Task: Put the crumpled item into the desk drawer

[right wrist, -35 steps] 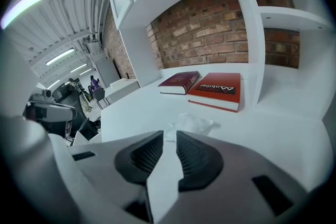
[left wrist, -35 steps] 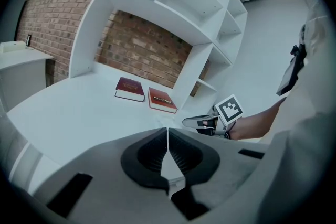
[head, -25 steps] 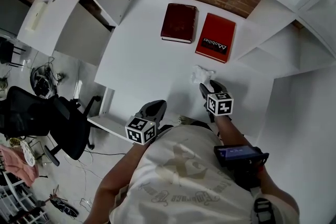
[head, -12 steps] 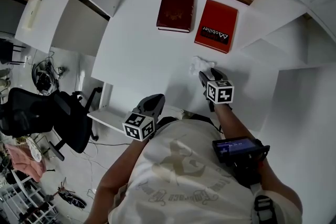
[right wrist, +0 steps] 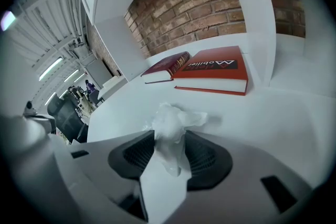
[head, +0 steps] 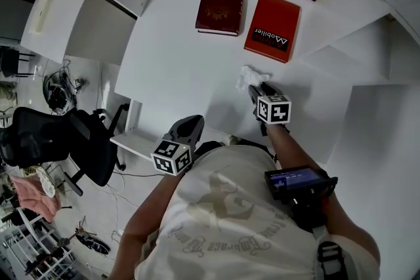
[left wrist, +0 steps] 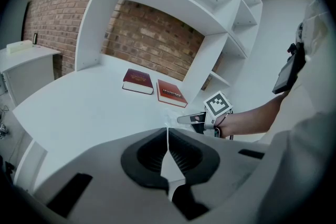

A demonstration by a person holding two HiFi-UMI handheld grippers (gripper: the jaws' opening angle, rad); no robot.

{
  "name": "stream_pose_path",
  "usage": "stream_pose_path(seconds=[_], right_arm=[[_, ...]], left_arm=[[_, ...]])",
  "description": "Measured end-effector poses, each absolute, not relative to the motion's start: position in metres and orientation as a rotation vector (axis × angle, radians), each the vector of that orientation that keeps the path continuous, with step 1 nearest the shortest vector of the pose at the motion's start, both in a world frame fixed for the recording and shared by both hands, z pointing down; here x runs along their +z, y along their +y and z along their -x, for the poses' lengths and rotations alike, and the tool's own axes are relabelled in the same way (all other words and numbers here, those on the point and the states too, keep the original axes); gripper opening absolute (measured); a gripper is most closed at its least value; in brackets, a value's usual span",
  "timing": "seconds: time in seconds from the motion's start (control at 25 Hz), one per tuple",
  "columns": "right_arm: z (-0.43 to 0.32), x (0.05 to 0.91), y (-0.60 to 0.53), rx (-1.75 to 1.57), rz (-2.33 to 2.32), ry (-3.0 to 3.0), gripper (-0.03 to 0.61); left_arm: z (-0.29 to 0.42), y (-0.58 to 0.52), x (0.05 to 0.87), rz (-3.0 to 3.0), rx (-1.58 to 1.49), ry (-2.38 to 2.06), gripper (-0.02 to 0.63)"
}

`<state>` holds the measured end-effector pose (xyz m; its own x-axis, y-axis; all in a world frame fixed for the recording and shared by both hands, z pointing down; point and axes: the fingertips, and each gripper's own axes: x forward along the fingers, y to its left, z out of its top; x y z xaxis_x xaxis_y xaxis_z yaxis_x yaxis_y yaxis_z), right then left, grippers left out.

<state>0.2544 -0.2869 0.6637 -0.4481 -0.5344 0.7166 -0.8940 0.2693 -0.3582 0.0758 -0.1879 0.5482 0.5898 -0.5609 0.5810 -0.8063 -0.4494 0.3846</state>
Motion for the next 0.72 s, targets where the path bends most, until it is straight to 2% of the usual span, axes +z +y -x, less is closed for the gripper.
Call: stream_pose_path(seconds=[0.28, 0.72], right_arm=[[-0.250, 0.657, -0.293, 1.029, -1.273, -2.130, 0.129], [-0.220, 0.647, -0.301, 0.998, -1.167, -2.204, 0.120]], left_arm=[[-0.074, -0.185, 0.550, -2.158, 0.496, -1.104, 0.028], [-0.056, -0.172, 0.550, -2.091, 0.457, -1.205, 0.028]])
